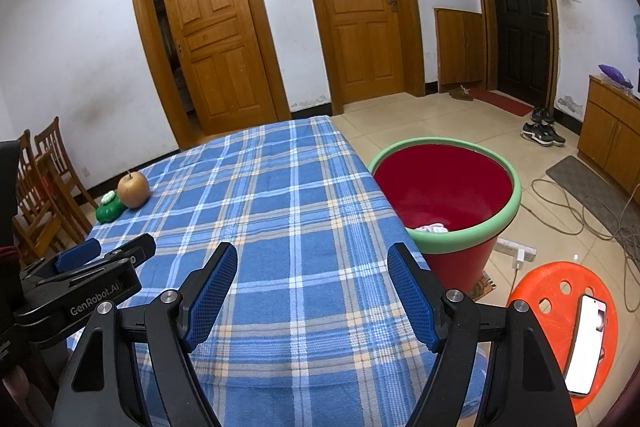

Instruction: Collect trash

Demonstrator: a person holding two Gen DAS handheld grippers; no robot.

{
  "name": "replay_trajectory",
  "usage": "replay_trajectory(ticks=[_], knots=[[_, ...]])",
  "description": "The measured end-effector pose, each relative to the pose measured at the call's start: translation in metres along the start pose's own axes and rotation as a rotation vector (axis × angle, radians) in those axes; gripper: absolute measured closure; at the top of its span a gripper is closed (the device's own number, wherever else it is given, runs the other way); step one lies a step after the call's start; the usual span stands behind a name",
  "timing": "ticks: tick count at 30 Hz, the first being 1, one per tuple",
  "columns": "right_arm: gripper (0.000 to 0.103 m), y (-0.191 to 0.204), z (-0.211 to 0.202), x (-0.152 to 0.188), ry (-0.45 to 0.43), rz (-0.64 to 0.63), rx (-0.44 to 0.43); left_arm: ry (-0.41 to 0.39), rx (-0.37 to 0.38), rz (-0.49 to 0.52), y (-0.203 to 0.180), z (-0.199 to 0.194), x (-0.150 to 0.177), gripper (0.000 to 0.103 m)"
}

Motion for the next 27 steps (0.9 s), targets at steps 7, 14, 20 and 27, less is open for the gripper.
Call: replay_trajectory(ticks=[7,14,20,27], knots=[[0.025,0.0007,0.0004,-0.0006,0.0,0.0,-0.001,-0.001,0.0,-0.001,0.0005,-0.0003,-0.0006,0.024],[0.025,0.0009,0.0004,-0.0007,-0.001,0.0,-0.001,-0.001,0.0,0.0,0.0008,-0.0003,-0.0011,0.024],[0.025,0.0013,0.0004,-0.0009,0.0,-0.001,-0.001,-0.001,0.0,-0.001,0.0007,-0.0004,-0.0011,0.024],[0.025,0.002,0.0003,-0.0007,-0.001,0.0,-0.001,-0.002,0.0,-0.001,0.0008,-0.0005,-0.0015,0.024]])
Point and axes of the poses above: each gripper's, at about its wrist camera, not at the fingertips, and z roughly the way its jaws point, y to its left, x to its underside, the point moved 7 cm from there along z, roughly the way its jaws point, and after that the axes turned 15 degrees about -z, right-handed, at the moved point
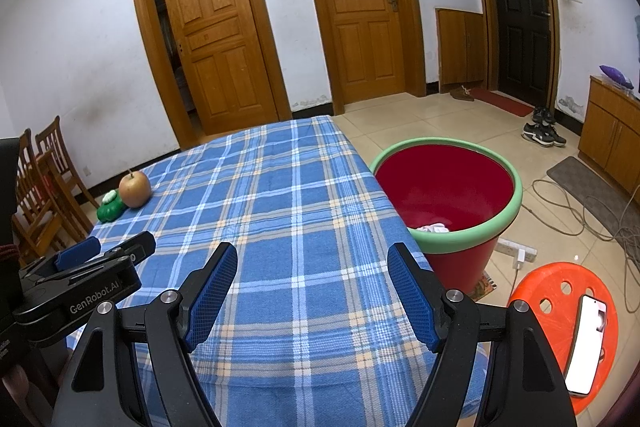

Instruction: Collect trash

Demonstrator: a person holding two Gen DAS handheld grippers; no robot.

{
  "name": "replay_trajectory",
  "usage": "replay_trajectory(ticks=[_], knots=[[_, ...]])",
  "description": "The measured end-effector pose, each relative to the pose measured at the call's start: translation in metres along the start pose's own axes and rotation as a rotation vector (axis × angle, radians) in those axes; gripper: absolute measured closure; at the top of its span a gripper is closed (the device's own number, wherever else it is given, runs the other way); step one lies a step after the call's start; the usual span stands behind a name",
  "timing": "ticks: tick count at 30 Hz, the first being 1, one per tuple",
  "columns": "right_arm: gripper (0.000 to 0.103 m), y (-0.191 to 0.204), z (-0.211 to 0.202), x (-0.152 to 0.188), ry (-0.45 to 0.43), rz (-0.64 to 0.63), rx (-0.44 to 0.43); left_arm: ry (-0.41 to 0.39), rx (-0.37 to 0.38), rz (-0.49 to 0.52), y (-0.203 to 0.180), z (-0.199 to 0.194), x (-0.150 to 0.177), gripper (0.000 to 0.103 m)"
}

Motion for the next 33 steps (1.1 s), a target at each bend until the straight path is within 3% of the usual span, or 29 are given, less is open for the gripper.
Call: replay_trajectory(ticks=[33], knots=[[0.025,0.0014,0.0005,-0.0002,0.001,-0.003,0.0,-0.001,-0.004,-0.002,0.0022,-0.0006,-0.0023,0.024]])
Point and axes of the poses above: each gripper's, at about its wrist camera, not at the fingertips, and z roughly the way its jaws point, y to its left, x to its underside, the point moved 7 cm from there along z, roughly the way its jaws point, and after that the axes turned 15 degrees about -z, right-handed, at the moved point
